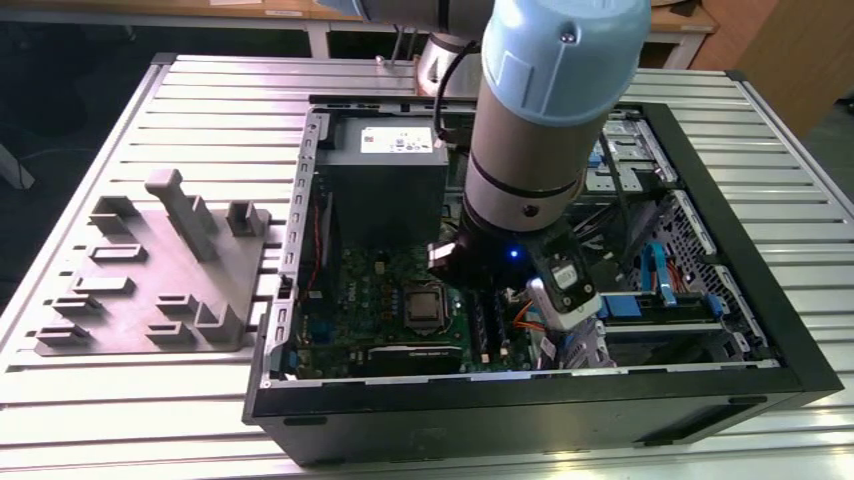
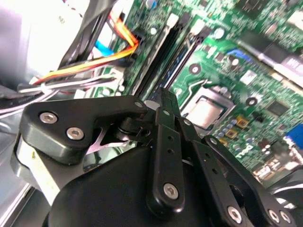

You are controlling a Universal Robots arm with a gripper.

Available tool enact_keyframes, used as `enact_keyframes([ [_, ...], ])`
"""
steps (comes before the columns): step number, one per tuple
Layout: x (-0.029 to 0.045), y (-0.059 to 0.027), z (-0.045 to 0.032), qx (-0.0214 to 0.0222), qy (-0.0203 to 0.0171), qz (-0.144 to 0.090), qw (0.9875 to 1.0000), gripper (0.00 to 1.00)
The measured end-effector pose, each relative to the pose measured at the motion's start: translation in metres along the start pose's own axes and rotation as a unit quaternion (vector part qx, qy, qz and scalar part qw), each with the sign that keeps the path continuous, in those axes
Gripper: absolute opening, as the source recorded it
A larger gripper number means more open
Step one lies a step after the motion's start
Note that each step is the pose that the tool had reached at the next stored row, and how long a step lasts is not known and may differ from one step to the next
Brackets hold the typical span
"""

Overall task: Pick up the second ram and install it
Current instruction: 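Press down the second ram until it locks into place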

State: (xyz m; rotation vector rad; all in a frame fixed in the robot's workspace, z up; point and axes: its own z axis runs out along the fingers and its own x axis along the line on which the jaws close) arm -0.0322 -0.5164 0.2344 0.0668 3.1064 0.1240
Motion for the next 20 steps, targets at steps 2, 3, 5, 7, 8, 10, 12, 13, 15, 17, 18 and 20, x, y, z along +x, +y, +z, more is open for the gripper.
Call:
enact_keyframes([
  [2, -0.0002, -0.0043, -0.0004, 0.0008, 0.0, 0.0, 1.0, 0.1],
  [3, -0.0003, -0.0061, -0.0005, 0.0012, 0.0, 0.0, 1.0, 0.1],
  [5, -0.0004, -0.0085, -0.0007, 0.0019, -0.0001, 0.0, 1.0, 0.1],
  [7, -0.0004, -0.0105, -0.0009, 0.0026, -0.0001, 0.0, 1.0, 0.1],
  [8, -0.0004, -0.0112, -0.0009, 0.0029, -0.0001, 0.0, 1.0, 0.1],
  [10, -0.0005, -0.0112, -0.0009, 0.003, -0.0001, 0.0, 1.0, 0.1],
  [12, -0.0005, -0.0113, -0.001, 0.003, -0.0001, 0.0, 1.0, 0.1],
  [13, -0.0005, -0.0114, -0.0009, 0.0031, -0.0001, 0.0, 1.0, 0.1],
  [15, -0.0006, -0.0114, -0.0009, 0.008, -0.0003, 0.0, 1.0, 0.1],
  [17, -0.0006, -0.0114, -0.0009, 0.015, -0.0006, -0.001, 0.9999, 0.1],
  [18, -0.0005, -0.0114, -0.0009, 0.0156, -0.0006, -0.001, 0.9999, 0.1],
  [20, -0.0005, -0.0114, -0.0009, 0.0156, -0.0007, -0.001, 0.9999, 0.1],
])
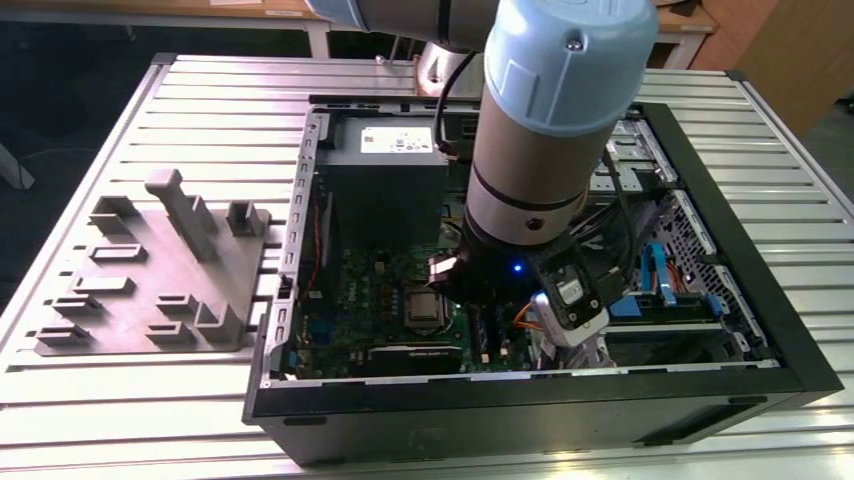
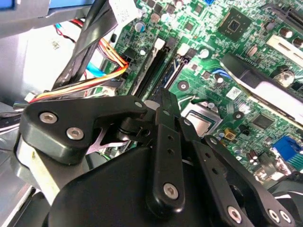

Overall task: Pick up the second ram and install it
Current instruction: 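Press down the second ram until it locks into place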

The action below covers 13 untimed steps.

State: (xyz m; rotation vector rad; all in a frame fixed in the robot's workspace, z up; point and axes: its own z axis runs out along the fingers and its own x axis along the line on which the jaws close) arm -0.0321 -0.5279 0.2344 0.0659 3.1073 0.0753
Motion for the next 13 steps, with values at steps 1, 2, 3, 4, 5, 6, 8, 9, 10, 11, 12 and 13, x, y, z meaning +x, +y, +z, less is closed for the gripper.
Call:
enact_keyframes([
  [1, 0.0, 0.0, -0.0001, 0.0001, 0.0, 0.0, 1.0, 0.1],
  [2, 0.0, 0.0, -0.0001, 0.0001, 0.0, 0.0, 1.0, 0.1],
  [3, 0.0, 0.0, 0.0, 0.0002, 0.0, 0.0, 1.0, 0.1],
  [4, 0.0, -0.0001, 0.0002, 0.0, 0.0, -0.001, 1.0, 0.1],
  [5, 0.0001, -0.0002, 0.0005, 0.0, 0.0002, -0.005, 1.0, 0.1],
  [6, 0.0001, -0.0002, 0.0008, 0.0005, 0.0005, -0.011, 0.9999, 0.1],
  [8, 0.0, -0.0002, 0.0016, 0.0031, 0.0008, -0.019, 0.9998, 0.1],
  [9, 0.0, -0.0003, 0.0025, 0.0043, 0.0009, -0.02, 0.9998, 0.1],
  [10, 0.0, -0.0004, 0.0041, 0.0047, 0.0009, -0.021, 0.9998, 0.1],
  [11, 0.0001, -0.0005, 0.0059, 0.0049, 0.0009, -0.022, 0.9998, 0.1],
  [12, 0.0002, -0.0005, 0.0077, 0.0048, 0.0009, -0.022, 0.9998, 0.1],
  [13, 0.0003, -0.0006, 0.0089, 0.0051, 0.0009, -0.022, 0.9997, 0.1],
])
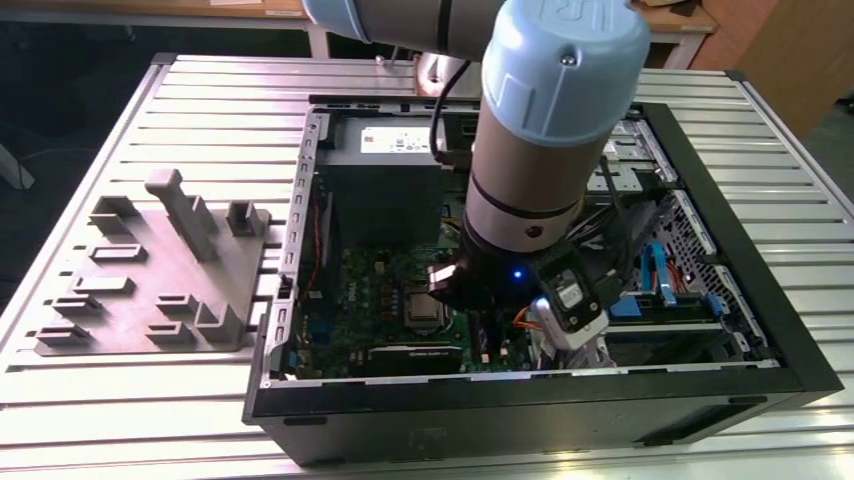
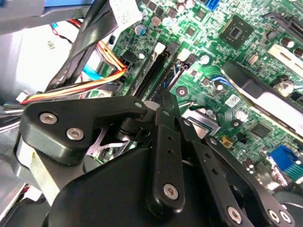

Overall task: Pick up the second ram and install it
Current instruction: 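Press down the second ram until it locks into place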

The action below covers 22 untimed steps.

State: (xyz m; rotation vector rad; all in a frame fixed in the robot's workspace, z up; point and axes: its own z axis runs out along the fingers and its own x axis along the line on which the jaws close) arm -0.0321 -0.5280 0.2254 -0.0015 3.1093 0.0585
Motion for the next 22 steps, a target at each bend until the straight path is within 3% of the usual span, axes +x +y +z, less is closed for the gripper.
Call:
enact_keyframes([
  [4, 0.0001, -0.0002, 0.0041, 0.0009, 0.0001, 0.0, 1.0, 0.1],
  [22, 0.0003, -0.0005, 0.0093, 0.0014, 0.0002, 0.0, 1.0, 0.1],
])
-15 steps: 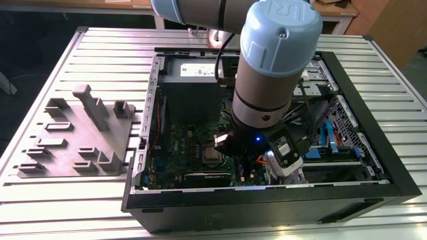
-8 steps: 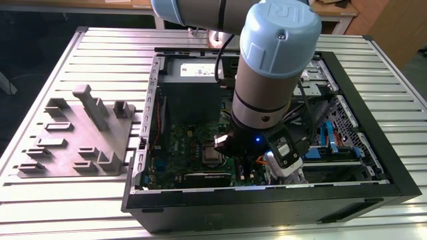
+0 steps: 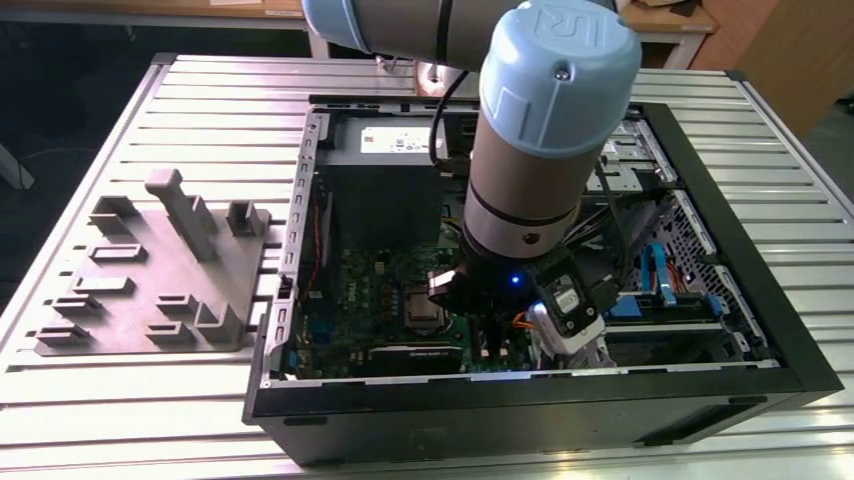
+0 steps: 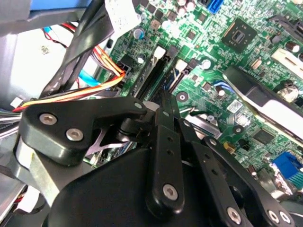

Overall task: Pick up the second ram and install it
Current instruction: 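Press down the second ram until it locks into place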

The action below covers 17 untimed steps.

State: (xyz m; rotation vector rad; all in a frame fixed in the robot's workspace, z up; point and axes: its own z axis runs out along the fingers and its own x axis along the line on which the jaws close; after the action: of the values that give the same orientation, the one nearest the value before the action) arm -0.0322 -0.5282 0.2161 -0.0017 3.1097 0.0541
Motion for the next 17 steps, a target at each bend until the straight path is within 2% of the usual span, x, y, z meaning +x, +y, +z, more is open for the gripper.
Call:
enact_keyframes([
  [5, -0.0001, 0.0003, -0.0008, -0.0009, -0.0003, 0.0, 1.0, 0.1],
  [7, -0.0003, 0.0007, -0.0053, -0.0021, -0.0006, 0.0, 1.0, 0.1],
  [9, -0.0004, 0.0006, -0.0131, -0.0006, -0.0002, 0.0, 1.0, 0.1],
  [11, -0.0006, 0.0007, -0.0171, -0.0005, -0.0001, 0.0, 1.0, 0.1],
  [15, -0.0006, 0.0011, -0.0172, -0.0003, -0.0001, 0.0, 1.0, 0.1],
  [17, -0.0005, 0.0047, -0.0169, -0.0004, -0.0002, 0.0, 1.0, 0.1],
])
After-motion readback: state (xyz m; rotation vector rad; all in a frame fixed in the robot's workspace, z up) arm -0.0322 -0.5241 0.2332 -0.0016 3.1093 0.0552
